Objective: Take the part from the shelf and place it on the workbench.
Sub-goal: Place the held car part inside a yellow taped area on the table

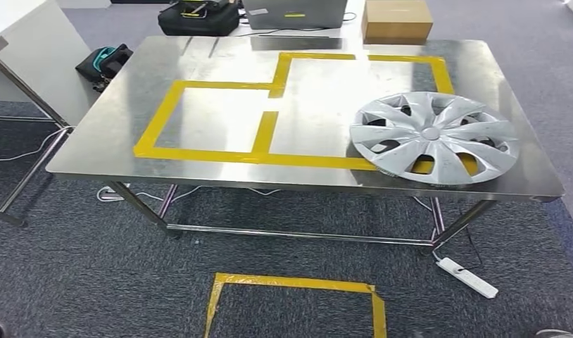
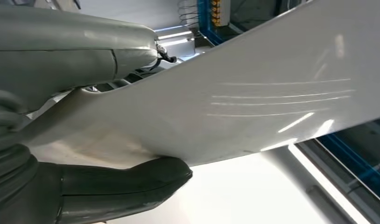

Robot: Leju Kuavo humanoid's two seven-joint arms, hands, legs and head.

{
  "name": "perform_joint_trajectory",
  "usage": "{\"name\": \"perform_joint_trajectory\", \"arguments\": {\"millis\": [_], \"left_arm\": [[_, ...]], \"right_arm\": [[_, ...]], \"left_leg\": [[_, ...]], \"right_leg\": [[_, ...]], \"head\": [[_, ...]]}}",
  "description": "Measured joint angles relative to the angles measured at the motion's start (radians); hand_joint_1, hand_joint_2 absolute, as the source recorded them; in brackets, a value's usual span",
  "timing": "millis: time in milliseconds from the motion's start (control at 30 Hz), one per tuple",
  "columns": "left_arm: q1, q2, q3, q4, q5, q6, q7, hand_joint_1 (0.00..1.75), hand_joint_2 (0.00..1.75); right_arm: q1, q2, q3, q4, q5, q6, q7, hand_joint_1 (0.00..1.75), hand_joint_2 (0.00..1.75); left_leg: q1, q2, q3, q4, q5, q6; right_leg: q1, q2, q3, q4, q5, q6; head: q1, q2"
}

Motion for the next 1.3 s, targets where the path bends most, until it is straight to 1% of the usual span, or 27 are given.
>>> {"name": "perform_joint_trajectory", "arguments": {"millis": [33, 67, 100, 133, 167, 233, 267, 300, 367, 400, 433, 467, 500, 567, 600, 633, 667, 700, 733, 767, 800, 833, 933, 967, 1000, 1200, 1300], "left_arm": [[0.001, 0.000, 0.001, 0.000, 0.000, 0.000, 0.000, 1.75, 1.75], [0.003, 0.000, 0.001, 0.000, 0.000, 0.000, 0.000, 1.75, 1.75], [0.004, 0.000, 0.001, 0.000, 0.000, 0.000, 0.000, 1.75, 1.75], [0.005, 0.000, 0.001, 0.000, 0.000, 0.000, 0.000, 1.75, 1.75], [0.006, 0.000, 0.001, 0.000, 0.000, 0.000, 0.000, 1.75, 1.75], [0.008, 0.000, 0.001, 0.000, 0.000, 0.000, 0.000, 1.75, 1.75], [0.009, 0.000, 0.001, 0.000, 0.000, 0.000, 0.000, 1.75, 1.75], [0.010, -0.001, 0.001, 0.000, 0.000, 0.001, 0.000, 1.75, 1.75], [0.011, -0.001, 0.002, 0.000, 0.000, 0.001, 0.000, 1.75, 1.75], [0.012, -0.002, 0.002, 0.000, 0.000, 0.001, 0.000, 1.75, 1.75], [0.012, -0.002, 0.002, 0.000, 0.000, 0.000, 0.000, 1.75, 1.75], [0.012, -0.002, 0.003, -0.001, -0.002, 0.000, 0.000, 1.75, 1.75], [0.013, -0.002, 0.003, -0.001, -0.003, -0.001, 0.000, 1.75, 1.75], [0.012, -0.002, 0.003, -0.001, -0.007, -0.004, 0.001, 1.75, 1.75], [0.013, -0.002, 0.002, -0.001, -0.009, -0.007, 0.002, 1.75, 1.75], [0.013, -0.003, 0.002, -0.001, -0.011, -0.010, 0.003, 1.75, 1.75], [0.012, -0.003, 0.001, -0.001, -0.014, -0.013, 0.005, 1.75, 1.75], [0.011, -0.003, 0.000, -0.001, -0.017, -0.016, 0.007, 1.75, 1.75], [0.009, -0.003, -0.003, -0.001, -0.021, -0.019, 0.008, 1.75, 1.75], [0.005, -0.003, -0.006, 0.000, -0.025, -0.021, 0.010, 1.75, 1.75], [-0.002, -0.003, -0.011, 0.002, -0.027, -0.025, 0.014, 1.75, 1.75], [-0.012, -0.002, -0.018, 0.005, -0.029, -0.031, 0.020, 1.75, 1.75], [-0.064, 0.006, -0.043, 0.027, -0.029, -0.053, 0.046, 1.75, 1.75], [-0.083, 0.008, -0.053, 0.038, -0.029, -0.058, 0.053, 1.75, 1.75], [-0.100, 0.011, -0.062, 0.048, -0.030, -0.061, 0.058, 1.75, 1.75], [-0.153, 0.021, -0.099, 0.090, -0.033, -0.078, 0.075, 1.75, 1.75], [-0.209, 0.028, -0.143, 0.139, -0.051, -0.117, 0.112, 1.75, 1.75]], "right_arm": [[0.000, 0.000, 0.000, 0.000, 0.000, 0.000, 0.000, 0.00, 1.75], [0.000, 0.000, 0.000, 0.000, 0.000, 0.001, 0.000, 0.00, 1.75], [0.000, 0.000, 0.000, 0.000, 0.001, 0.001, 0.000, 0.00, 1.75], [0.001, 0.000, 0.000, 0.000, 0.001, 0.002, 0.000, 0.00, 1.75], [0.001, 0.000, 0.000, 0.000, 0.001, 0.002, 0.000, 0.00, 1.75], [0.001, 0.000, 0.000, 0.000, 0.001, 0.003, 0.000, 0.00, 1.75], [0.001, 0.000, 0.000, 0.000, 0.001, 0.002, 0.000, 0.00, 1.75], [0.001, 0.000, 0.000, 0.000, 0.001, 0.002, 0.000, 0.00, 1.75], [0.000, -0.001, 0.000, 0.000, 0.001, 0.002, 0.000, 0.00, 1.75], [-0.001, -0.001, 0.000, 0.000, 0.001, 0.003, 0.000, 0.00, 1.75], [-0.003, -0.001, 0.000, 0.000, 0.002, 0.006, 0.000, 0.00, 1.75], [-0.005, -0.001, 0.000, 0.000, 0.003, 0.010, 0.000, 0.00, 1.75], [-0.007, -0.001, 0.000, 0.000, 0.004, 0.014, 0.000, 0.00, 1.75], [-0.009, -0.001, 0.000, 0.000, 0.008, 0.018, 0.001, 0.00, 1.75], [-0.008, -0.001, 0.000, 0.000, 0.009, 0.018, 0.001, 0.00, 1.75], [-0.007, -0.001, 0.000, 0.000, 0.010, 0.018, 0.002, 0.00, 1.75], [-0.006, -0.001, 0.000, 0.000, 0.011, 0.018, 0.002, 0.00, 1.75], [-0.005, -0.001, 0.000, 0.000, 0.012, 0.018, 0.003, 0.00, 1.75], [-0.005, -0.001, 0.001, 0.000, 0.014, 0.019, 0.003, 0.00, 1.75], [-0.005, -0.001, 0.001, 0.000, 0.016, 0.019, 0.004, 0.00, 1.75], [-0.005, -0.001, 0.001, 0.000, 0.019, 0.020, 0.006, 0.00, 1.75], [-0.005, -0.002, 0.002, 0.000, 0.024, 0.021, 0.008, 0.00, 1.75], [-0.009, -0.002, 0.011, 0.000, 0.036, 0.024, 0.011, 0.00, 1.75], [-0.011, -0.002, 0.014, 0.000, 0.039, 0.026, 0.011, 0.00, 1.75], [-0.012, -0.002, 0.017, 0.000, 0.041, 0.027, 0.011, 0.00, 1.75], [-0.013, -0.002, 0.026, 0.000, 0.049, 0.029, 0.010, 0.00, 1.75], [-0.015, -0.002, 0.034, 0.000, 0.062, 0.031, 0.006, 0.00, 1.75]], "left_leg": [[0.003, 0.000, -0.044, 0.055, -0.027, -0.005], [0.006, 0.001, -0.082, 0.091, -0.057, -0.010], [0.008, 0.001, -0.108, 0.103, -0.076, -0.013], [0.010, 0.001, -0.120, 0.088, -0.071, -0.015], [0.012, 0.002, -0.118, 0.047, -0.041, -0.016], [0.016, 0.007, -0.098, -0.073, 0.069, -0.018], [0.016, 0.011, -0.090, -0.118, 0.110, -0.016], [0.016, 0.015, -0.086, -0.145, 0.133, -0.012], [0.015, 0.015, -0.077, -0.154, 0.136, 0.005], [0.016, 0.012, -0.068, -0.157, 0.135, 0.014], [0.017, 0.011, -0.059, -0.160, 0.132, 0.023], [0.016, 0.011, -0.048, -0.161, 0.128, 0.031], [0.015, 0.011, -0.041, -0.163, 0.122, 0.038], [0.009, 0.010, -0.028, -0.162, 0.109, 0.048], [0.007, 0.009, -0.019, -0.162, 0.101, 0.050], [0.005, 0.007, -0.008, -0.162, 0.092, 0.051], [0.003, 0.005, 0.005, -0.162, 0.083, 0.051], [0.002, 0.005, 0.019, -0.162, 0.073, 0.049], [0.001, 0.004, 0.030, -0.162, 0.063, 0.047], [0.000, 0.003, 0.037, -0.162, 0.055, 0.044], [-0.001, 0.002, 0.040, -0.162, 0.049, 0.040], [-0.002, 0.001, 0.039, -0.161, 0.046, 0.035], [-0.004, 0.000, 0.039, -0.163, 0.053, 0.040], [-0.004, 0.000, 0.043, -0.170, 0.054, 0.044], [-0.004, 0.001, 0.046, -0.176, 0.052, 0.044], [-0.004, 0.001, 0.055, -0.193, 0.049, 0.033], [-0.004, 0.001, 0.055, -0.194, 0.052, 0.025]], "right_leg": [[-0.001, 0.000, 0.011, -0.005, -0.007, -0.002], [-0.002, 0.001, 0.023, -0.007, -0.016, -0.001], [-0.004, 0.002, 0.035, -0.009, -0.026, 0.000], [-0.006, 0.002, 0.050, -0.009, -0.037, 0.002], [-0.009, 0.003, 0.066, -0.009, -0.049, 0.006], [-0.014, 0.005, 0.096, -0.008, -0.074, 0.018], [-0.014, 0.006, 0.105, -0.009, -0.086, 0.026], [-0.013, 0.005, 0.113, -0.013, -0.097, 0.035], [-0.011, 0.003, 0.128, -0.018, -0.101, 0.050], [-0.012, 0.002, 0.133, -0.013, -0.100, 0.055], [-0.012, 0.001, 0.127, 0.010, -0.099, 0.058], [-0.011, 0.001, 0.105, 0.051, -0.109, 0.059], [-0.010, 0.001, 0.069, 0.109, -0.127, 0.060], [-0.007, 0.001, -0.019, 0.230, -0.184, 0.059], [-0.004, 0.001, -0.052, 0.259, -0.206, 0.057], [-0.001, 0.001, -0.071, 0.259, -0.210, 0.054], [0.003, 0.001, -0.075, 0.226, -0.187, 0.049], [0.006, 0.001, -0.067, 0.170, -0.139, 0.043], [0.010, 0.001, -0.057, 0.109, -0.078, 0.036], [0.014, 0.001, -0.048, 0.059, -0.035, 0.029], [0.017, 0.000, -0.042, 0.029, -0.002, 0.023], [0.018, 0.000, -0.040, 0.017, 0.015, 0.021], [0.016, 0.003, -0.033, 0.007, 0.029, 0.029], [0.016, 0.005, -0.033, 0.006, 0.028, 0.030], [0.016, 0.007, -0.032, 0.005, 0.026, 0.027], [0.017, 0.011, -0.033, 0.005, 0.021, 0.019], [0.018, 0.008, -0.033, 0.005, 0.022, 0.017]], "head": [[-0.001, 0.000], [-0.001, 0.000], [-0.001, 0.000], [-0.001, 0.000], [-0.001, 0.000], [-0.003, 0.000], [-0.005, 0.000], [-0.007, 0.000], [-0.009, 0.000], [-0.007, 0.000], [-0.005, 0.000], [-0.003, 0.000], [0.000, 0.000], [0.003, 0.000], [0.003, 0.000], [0.004, 0.000], [0.004, 0.000], [0.005, 0.000], [0.006, 0.000], [0.005, 0.000], [0.005, 0.000], [0.004, 0.000], [0.003, 0.000], [0.002, 0.000], [0.002, 0.000], [0.002, 0.000], [0.003, 0.000]]}}
